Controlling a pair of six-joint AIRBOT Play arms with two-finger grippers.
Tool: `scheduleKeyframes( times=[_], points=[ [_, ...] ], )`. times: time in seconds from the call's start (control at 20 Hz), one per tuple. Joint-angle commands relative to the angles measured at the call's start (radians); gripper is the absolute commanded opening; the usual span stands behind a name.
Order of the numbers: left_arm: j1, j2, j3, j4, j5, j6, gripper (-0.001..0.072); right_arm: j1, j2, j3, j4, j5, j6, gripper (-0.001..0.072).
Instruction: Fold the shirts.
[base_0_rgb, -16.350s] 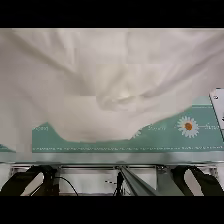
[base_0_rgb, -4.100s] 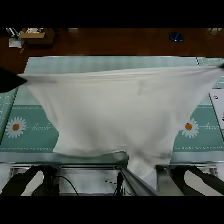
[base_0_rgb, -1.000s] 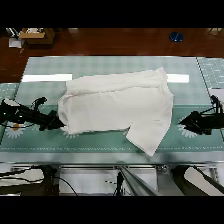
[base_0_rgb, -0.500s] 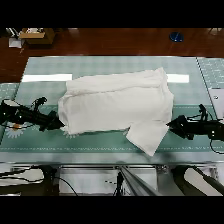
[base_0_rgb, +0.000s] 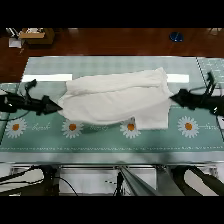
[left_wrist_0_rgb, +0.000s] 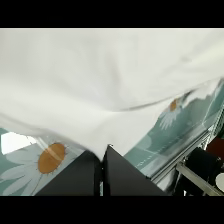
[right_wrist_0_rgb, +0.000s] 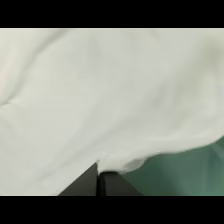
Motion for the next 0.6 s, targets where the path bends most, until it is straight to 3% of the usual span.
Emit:
scheduleKeyframes(
  times=[0.0, 0.15, 0.3, 0.4, 0.55],
  points=[
    [0.001, 0.171, 0.222, -0.145, -0.069, 0.006, 0.0020, 0.009, 0.070, 0.340, 0.019, 0.121, -0.049, 0.0024],
    [0.000, 0.375, 0.487, -0.230, 0.018, -0.037, 0.0020, 0.009, 0.154, 0.687, -0.045, 0.088, 0.020, 0.0024],
    [0.001, 0.560, 0.717, -0.212, 0.229, -0.039, 0.0020, 0.009, 0.210, 0.996, -0.296, 0.092, 0.185, 0.0024],
    [0.001, 0.659, 0.832, -0.124, 0.335, -0.098, 0.0020, 0.009, 0.245, 1.136, -0.403, 0.130, 0.277, 0.0024],
    [0.001, 0.765, 0.943, 0.075, 0.342, -0.250, 0.0020, 0.009, 0.311, 1.201, -0.422, 0.176, 0.323, 0.0024]
  ],
)
